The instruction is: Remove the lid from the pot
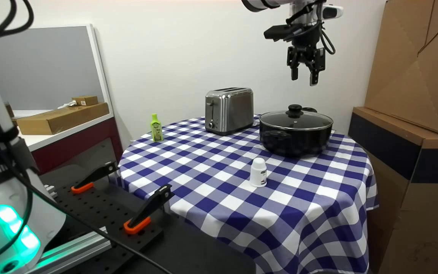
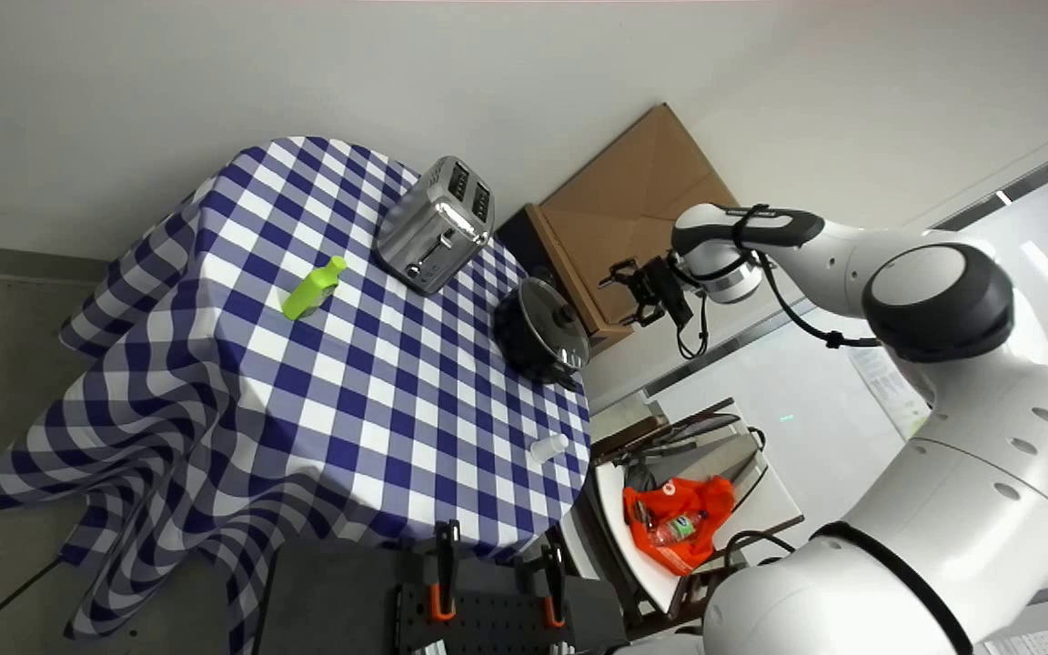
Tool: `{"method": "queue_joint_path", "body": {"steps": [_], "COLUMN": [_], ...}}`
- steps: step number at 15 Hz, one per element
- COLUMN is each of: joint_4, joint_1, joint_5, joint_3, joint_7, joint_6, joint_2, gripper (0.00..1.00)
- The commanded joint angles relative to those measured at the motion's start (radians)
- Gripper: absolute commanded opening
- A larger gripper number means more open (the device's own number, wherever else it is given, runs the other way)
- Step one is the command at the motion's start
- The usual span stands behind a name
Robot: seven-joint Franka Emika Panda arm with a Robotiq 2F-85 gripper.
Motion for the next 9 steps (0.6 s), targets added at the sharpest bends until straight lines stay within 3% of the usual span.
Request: {"method": "queue_joint_path", "body": {"steps": [1,7,8,9], "joint_4": [0.194,0.306,0.317,0.322], "joint_1": [0.012,0.036,0.041,0.045], "joint_5": [-0.004,-0.011,-0.013,-0.016], "joint_3": [-0.014,-0.002,-0.002,-0.001], "joint_7": [-0.023,-0.042,-0.046,-0.054], "joint_6": [-0.094,-0.138,-0.144,-0.149], "joint_2": [0.159,0.283,0.295,0.304], "gripper": [1.00,1.00,0.92,0.73]}}
